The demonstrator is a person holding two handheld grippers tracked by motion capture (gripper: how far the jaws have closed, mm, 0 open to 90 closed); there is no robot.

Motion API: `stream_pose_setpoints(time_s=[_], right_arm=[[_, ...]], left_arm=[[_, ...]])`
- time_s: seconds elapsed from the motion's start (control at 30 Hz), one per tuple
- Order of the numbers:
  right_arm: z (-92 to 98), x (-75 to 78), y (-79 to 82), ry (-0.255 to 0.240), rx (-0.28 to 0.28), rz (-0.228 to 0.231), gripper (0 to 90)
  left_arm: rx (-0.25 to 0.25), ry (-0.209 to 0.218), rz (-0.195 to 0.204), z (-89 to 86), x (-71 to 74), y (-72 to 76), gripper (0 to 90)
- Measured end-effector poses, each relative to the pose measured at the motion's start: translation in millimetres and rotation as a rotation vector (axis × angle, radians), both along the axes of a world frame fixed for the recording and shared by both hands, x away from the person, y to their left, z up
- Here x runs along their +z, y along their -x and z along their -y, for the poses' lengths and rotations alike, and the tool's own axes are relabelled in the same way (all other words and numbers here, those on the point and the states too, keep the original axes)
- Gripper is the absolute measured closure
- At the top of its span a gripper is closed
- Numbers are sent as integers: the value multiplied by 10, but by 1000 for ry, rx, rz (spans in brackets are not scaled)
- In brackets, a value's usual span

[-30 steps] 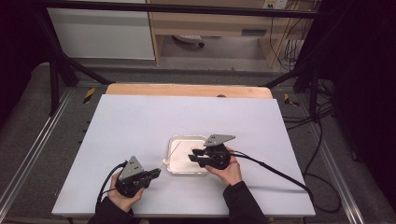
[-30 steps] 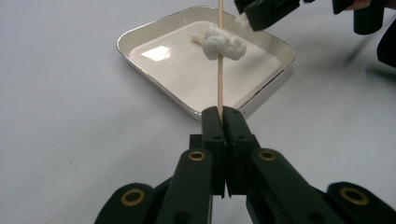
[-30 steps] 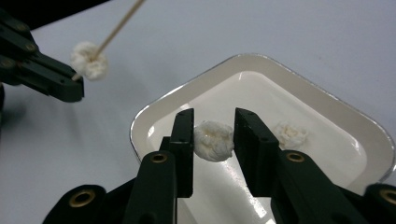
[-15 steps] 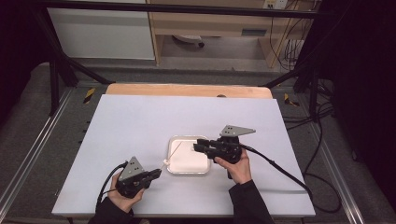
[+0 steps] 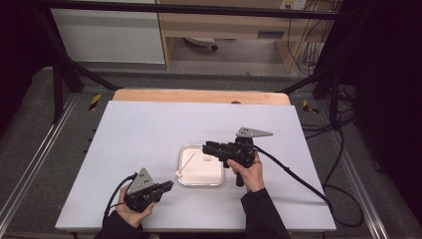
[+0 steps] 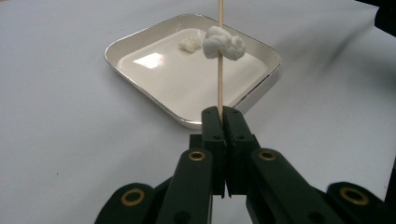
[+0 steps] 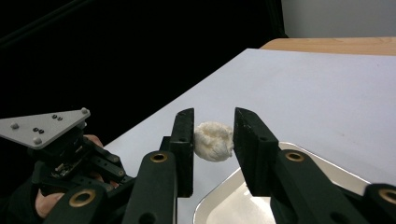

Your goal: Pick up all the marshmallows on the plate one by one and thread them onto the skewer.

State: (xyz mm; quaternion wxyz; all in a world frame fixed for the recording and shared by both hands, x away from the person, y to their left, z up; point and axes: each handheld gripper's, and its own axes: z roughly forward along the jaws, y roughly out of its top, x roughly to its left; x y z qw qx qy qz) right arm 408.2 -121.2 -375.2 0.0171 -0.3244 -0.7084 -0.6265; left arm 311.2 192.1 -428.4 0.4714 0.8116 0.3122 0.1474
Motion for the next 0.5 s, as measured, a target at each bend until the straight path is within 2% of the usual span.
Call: stream_pose_setpoints(time_s=[0.27, 0.5], right_arm=[[-116, -13, -33, -15, 36, -21, 698], [-145, -51, -46, -27, 57, -45, 699]], left_arm=[[-3, 5, 6, 3, 6, 7, 886], [-9, 4, 11, 6, 8, 9, 886]])
